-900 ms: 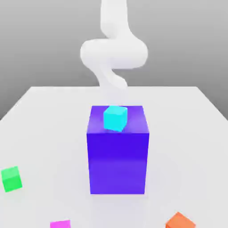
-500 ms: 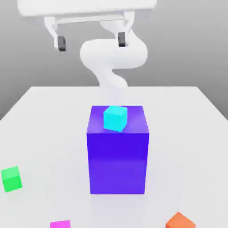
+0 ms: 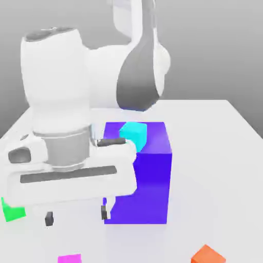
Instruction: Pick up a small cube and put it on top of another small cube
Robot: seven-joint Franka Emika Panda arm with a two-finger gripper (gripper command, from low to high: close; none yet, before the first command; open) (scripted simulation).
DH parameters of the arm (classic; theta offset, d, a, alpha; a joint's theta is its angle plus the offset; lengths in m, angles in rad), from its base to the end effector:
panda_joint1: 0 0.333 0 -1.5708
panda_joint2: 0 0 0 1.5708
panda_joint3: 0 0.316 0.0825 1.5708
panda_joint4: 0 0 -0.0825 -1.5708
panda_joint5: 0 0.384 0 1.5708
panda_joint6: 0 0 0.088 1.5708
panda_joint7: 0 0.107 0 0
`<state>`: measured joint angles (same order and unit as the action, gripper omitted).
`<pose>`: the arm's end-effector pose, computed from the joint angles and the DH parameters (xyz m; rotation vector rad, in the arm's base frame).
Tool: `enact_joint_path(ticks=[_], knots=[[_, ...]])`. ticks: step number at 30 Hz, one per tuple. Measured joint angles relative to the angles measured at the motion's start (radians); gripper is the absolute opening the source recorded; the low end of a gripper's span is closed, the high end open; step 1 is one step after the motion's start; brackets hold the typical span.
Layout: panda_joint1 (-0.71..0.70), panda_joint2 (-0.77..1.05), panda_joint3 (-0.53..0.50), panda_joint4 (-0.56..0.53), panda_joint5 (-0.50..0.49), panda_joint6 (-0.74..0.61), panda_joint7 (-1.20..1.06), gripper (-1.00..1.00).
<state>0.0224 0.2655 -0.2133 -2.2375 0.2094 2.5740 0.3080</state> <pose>0.5425 -0.1084 0.2599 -2.9041 0.9975 -0.1183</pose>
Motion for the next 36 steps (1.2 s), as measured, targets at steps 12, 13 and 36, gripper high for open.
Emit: enact_joint_path(ticks=[12, 13, 36], knots=[[-0.055, 0.277, 0.033, 0.039, 0.021, 0.150, -0.065, -1.00], [-0.055, 0.277, 0.033, 0.039, 0.021, 0.150, -0.065, -1.00], [-0.380, 0.006, -0.149, -0.256, 0.036, 0.162, -0.608, -1.00]])
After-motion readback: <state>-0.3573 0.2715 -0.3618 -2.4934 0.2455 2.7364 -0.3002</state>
